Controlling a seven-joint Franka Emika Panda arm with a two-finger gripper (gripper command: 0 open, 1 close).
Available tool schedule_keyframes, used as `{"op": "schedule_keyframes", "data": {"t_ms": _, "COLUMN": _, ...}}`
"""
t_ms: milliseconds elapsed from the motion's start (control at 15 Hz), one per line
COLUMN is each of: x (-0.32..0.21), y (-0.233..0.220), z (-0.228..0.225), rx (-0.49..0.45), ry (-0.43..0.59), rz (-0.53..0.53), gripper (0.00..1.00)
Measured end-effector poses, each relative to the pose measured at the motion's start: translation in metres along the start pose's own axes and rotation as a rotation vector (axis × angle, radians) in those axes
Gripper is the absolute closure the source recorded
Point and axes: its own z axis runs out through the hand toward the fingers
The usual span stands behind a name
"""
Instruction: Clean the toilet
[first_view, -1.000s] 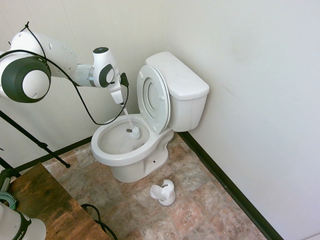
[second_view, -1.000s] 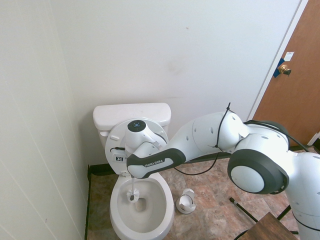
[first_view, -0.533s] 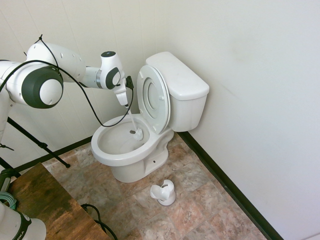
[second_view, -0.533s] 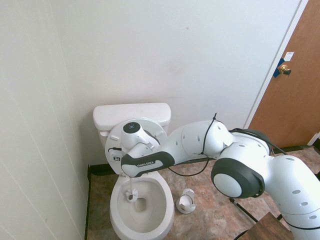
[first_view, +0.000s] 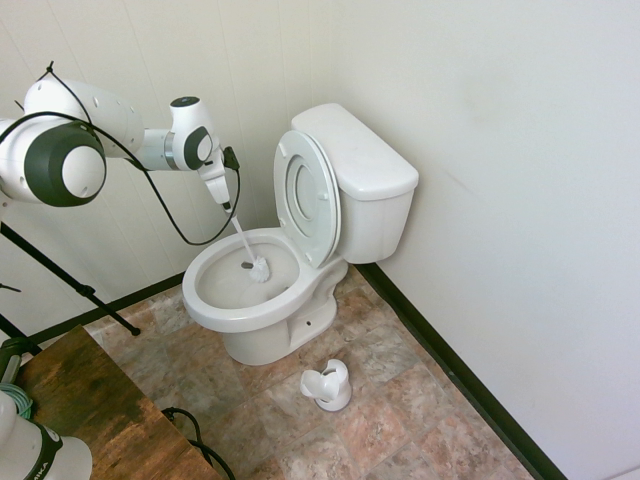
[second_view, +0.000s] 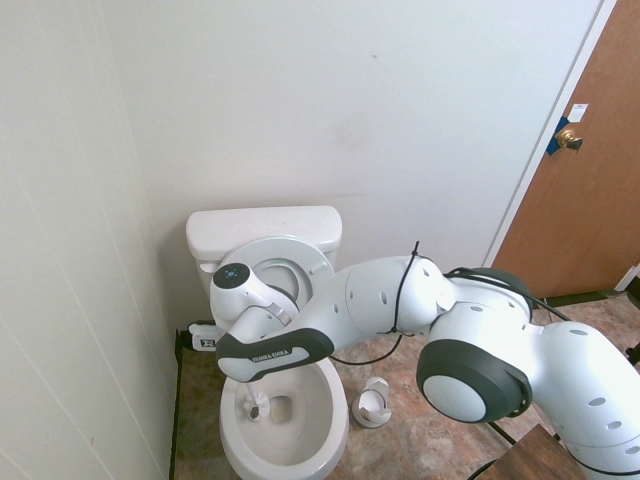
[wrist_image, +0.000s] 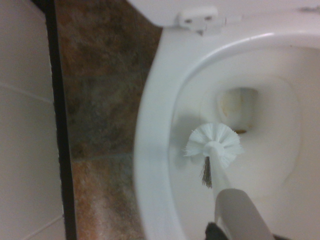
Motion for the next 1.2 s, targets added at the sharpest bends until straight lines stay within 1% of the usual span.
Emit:
{"op": "schedule_keyframes", "data": {"t_ms": 133, "x": -0.013, "y": 0.024, "z": -0.001, "rx": -0.036, "ry": 0.004, "rz": -0.029, "gripper": 1.0}}
{"op": "schedule_keyframes", "data": {"t_ms": 267, "x": -0.009, "y": 0.047, "z": -0.002, "rx": -0.069, "ry": 0.011, "rz": -0.037, "gripper": 1.0}}
{"op": "schedule_keyframes", "data": {"t_ms": 400, "x": 0.015, "y": 0.067, "z": -0.001, "rx": -0.092, "ry": 0.015, "rz": -0.015, "gripper": 1.0}}
{"op": "schedule_keyframes", "data": {"t_ms": 667, "x": 0.093, "y": 0.09, "z": 0.005, "rx": -0.097, "ry": 0.008, "rz": 0.057, "gripper": 1.0}}
{"op": "schedule_keyframes", "data": {"t_ms": 867, "x": 0.135, "y": 0.081, "z": 0.01, "rx": -0.09, "ry": 0.02, "rz": 0.115, "gripper": 1.0}}
{"op": "schedule_keyframes", "data": {"t_ms": 1200, "x": 0.17, "y": 0.023, "z": 0.02, "rx": -0.033, "ry": 0.074, "rz": 0.195, "gripper": 1.0}}
